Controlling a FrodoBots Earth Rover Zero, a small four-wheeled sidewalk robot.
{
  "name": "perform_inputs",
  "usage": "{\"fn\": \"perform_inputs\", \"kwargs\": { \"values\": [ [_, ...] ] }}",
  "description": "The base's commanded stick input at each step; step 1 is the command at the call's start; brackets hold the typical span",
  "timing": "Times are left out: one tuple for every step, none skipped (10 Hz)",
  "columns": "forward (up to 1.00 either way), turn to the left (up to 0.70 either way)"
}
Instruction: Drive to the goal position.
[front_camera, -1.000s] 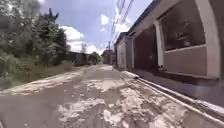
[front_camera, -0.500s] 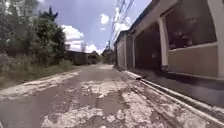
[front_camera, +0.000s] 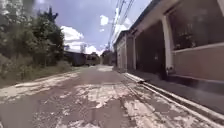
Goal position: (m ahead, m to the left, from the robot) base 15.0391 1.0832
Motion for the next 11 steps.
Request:
{"fn": "perform_inputs", "kwargs": {
  "values": [
    [0.70, 0.01],
    [0.70, 0.01],
    [0.70, 0.01],
    [0.70, 0.01],
    [0.70, 0.01],
    [0.70, 0.01],
    [0.70, 0.09],
    [0.70, 0.26],
    [0.70, 0.36],
    [0.70, 0.36],
    [0.70, 0.36]
  ]
}}
